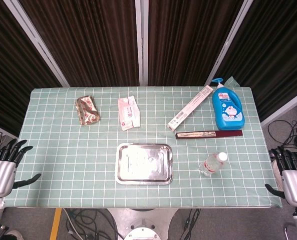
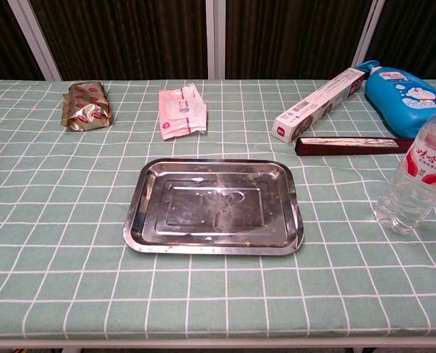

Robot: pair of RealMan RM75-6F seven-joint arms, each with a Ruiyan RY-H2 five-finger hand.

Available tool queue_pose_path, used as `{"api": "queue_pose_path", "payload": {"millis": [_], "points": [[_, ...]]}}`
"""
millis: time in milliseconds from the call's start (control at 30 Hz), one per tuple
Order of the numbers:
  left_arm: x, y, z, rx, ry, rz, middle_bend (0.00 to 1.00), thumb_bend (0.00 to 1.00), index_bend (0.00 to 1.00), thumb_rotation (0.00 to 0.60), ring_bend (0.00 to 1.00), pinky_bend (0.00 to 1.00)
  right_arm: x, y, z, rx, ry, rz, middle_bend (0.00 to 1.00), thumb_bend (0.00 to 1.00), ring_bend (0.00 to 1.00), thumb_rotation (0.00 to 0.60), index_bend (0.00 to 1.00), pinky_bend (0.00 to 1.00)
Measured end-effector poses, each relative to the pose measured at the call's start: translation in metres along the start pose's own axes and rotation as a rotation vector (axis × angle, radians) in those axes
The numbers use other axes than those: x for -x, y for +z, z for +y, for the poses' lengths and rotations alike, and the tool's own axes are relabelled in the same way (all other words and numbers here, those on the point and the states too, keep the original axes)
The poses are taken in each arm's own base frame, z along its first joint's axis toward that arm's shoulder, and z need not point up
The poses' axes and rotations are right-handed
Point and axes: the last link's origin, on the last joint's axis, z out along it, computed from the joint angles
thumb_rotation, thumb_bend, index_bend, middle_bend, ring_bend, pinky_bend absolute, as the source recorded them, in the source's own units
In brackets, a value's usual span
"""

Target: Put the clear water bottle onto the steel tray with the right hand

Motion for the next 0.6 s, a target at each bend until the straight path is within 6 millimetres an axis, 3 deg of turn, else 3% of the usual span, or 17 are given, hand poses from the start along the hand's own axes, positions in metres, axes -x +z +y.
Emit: {"api": "queue_pose_path", "payload": {"millis": [367, 600], "points": [[-0.006, -0.004, 0.015, 0.038, 0.002, 0.007, 0.23, 0.07, 0.28, 0.47, 0.1, 0.19, 0.004, -0.003, -0.011, -0.058, 0.079, -0.004, 0.05, 0.04, 0.0, 0.6, 0.0, 0.0], [-0.002, -0.003, 0.014, 0.032, -0.01, -0.007, 0.23, 0.07, 0.28, 0.467, 0.1, 0.19, 0.012, 0.0, -0.009, -0.065, 0.28, 0.007, 0.08, 0.0, 0.0, 0.6, 0.0, 0.0]]}}
